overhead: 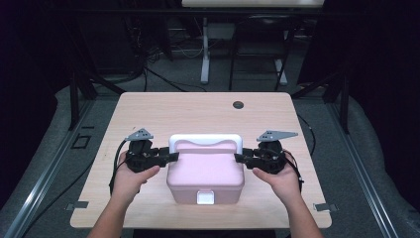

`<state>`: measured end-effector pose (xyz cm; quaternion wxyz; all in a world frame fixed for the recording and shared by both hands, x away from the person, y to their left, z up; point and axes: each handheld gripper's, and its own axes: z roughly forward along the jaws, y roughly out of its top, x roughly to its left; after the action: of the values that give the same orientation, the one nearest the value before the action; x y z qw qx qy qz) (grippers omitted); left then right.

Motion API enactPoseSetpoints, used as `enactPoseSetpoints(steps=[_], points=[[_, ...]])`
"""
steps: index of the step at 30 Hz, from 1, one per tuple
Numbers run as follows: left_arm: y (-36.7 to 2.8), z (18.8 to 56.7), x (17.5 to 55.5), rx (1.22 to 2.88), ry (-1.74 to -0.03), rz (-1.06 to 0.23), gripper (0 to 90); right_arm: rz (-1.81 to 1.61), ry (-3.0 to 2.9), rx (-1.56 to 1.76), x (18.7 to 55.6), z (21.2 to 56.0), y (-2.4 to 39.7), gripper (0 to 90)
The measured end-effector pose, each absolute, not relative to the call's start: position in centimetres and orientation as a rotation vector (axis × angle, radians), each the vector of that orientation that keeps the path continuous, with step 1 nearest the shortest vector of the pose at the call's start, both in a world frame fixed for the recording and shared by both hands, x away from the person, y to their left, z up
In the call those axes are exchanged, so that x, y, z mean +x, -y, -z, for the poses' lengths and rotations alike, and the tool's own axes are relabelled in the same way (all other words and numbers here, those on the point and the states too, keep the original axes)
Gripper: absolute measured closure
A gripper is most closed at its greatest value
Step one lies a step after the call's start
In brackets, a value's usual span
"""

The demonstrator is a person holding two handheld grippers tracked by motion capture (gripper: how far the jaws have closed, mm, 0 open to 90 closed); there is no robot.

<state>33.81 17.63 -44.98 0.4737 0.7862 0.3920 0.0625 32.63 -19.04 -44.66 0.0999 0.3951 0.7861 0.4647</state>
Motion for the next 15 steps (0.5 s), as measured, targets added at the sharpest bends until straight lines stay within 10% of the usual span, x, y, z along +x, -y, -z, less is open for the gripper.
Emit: enactPoseSetpoints(steps=[15], points=[[-17.7, 44.8, 32.4, 1.943, -0.923, -0.218, 73.4, -1.360, -2.336, 1.111, 31.6, 44.4, 19.0, 74.0]])
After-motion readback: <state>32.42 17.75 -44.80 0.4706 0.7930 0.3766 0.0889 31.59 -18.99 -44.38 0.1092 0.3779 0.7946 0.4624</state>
